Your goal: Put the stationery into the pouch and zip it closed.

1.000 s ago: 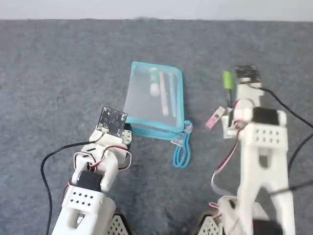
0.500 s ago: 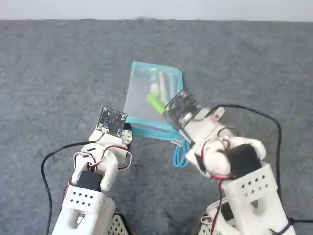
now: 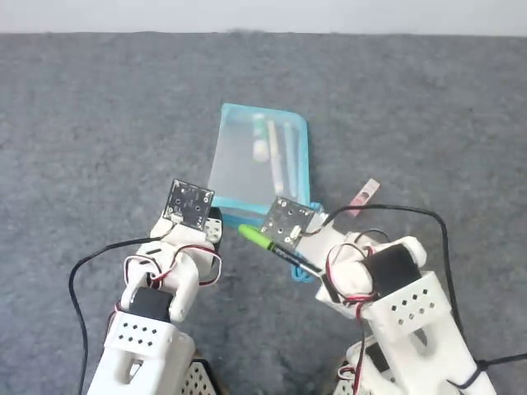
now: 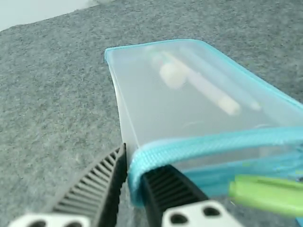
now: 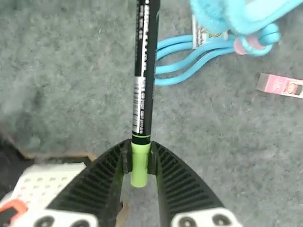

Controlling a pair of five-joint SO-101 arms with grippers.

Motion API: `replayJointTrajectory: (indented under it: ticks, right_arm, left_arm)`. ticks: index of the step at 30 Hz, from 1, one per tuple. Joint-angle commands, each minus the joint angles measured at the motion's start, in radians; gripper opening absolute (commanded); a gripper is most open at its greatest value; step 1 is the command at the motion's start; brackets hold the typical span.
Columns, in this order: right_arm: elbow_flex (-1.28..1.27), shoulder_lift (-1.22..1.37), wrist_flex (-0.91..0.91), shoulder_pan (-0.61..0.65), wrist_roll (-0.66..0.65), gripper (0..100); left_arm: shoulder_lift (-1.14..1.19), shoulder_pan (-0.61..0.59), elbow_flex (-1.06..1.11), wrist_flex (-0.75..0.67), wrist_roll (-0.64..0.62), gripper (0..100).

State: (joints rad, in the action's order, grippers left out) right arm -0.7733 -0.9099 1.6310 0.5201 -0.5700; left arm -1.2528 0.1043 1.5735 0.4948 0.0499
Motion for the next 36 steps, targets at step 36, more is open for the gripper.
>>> replayJointTrajectory:
  ticks: [36]
  right_arm:
    - [0.618, 0.756, -0.119, 0.008, 0.434, 0.6]
  left_arm:
    - [0.002, 0.055, -0.022, -0.028, -0.009, 1]
